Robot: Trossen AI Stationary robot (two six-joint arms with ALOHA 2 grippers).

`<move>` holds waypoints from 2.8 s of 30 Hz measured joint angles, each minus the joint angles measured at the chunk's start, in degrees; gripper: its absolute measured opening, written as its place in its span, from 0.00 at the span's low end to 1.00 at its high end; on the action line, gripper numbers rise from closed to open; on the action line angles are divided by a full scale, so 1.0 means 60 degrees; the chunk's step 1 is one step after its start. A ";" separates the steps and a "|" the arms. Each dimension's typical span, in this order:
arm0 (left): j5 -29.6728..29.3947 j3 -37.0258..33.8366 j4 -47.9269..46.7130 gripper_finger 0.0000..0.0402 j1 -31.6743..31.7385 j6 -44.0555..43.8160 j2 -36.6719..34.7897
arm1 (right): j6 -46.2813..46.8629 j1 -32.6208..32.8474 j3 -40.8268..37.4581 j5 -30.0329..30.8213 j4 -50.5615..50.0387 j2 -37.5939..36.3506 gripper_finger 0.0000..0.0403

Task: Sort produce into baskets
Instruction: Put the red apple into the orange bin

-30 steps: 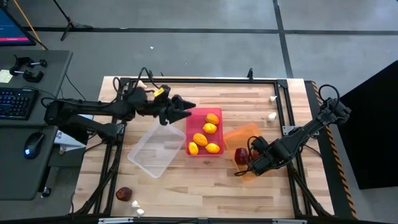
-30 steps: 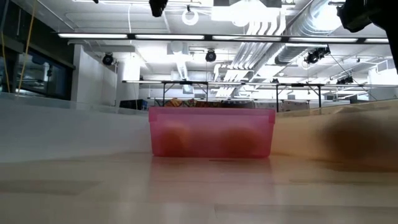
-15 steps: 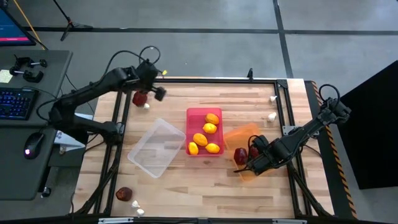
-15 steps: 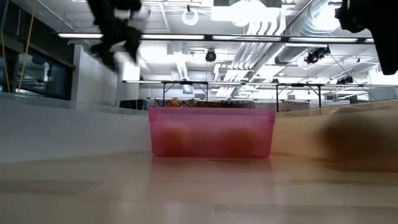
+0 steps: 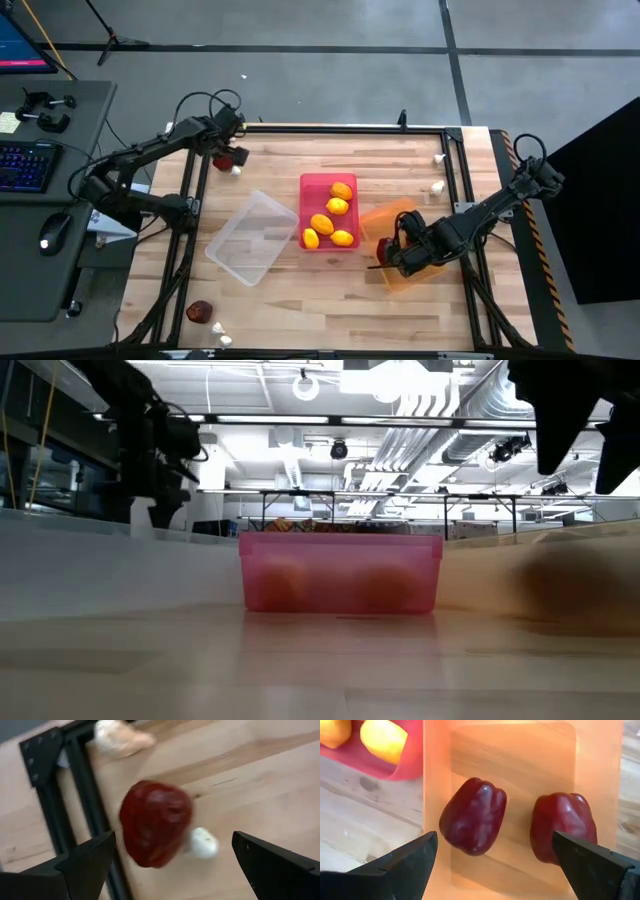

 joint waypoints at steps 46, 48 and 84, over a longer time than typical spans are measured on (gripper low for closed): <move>0.0725 0.0033 0.5278 0.76 -0.5928 -0.3362 -0.1696 | 0.0377 -0.1112 0.0108 0.2615 0.1515 -0.0572 0.95; 0.0507 0.0033 0.5968 0.76 -0.6840 -0.3676 -0.1171 | -0.0426 -0.1238 0.0421 0.3813 0.1917 -0.1060 0.95; 0.1843 0.7344 0.8623 0.83 -0.8938 0.0905 0.7736 | -0.4264 -0.1461 0.1876 0.7177 0.1853 -0.2532 0.95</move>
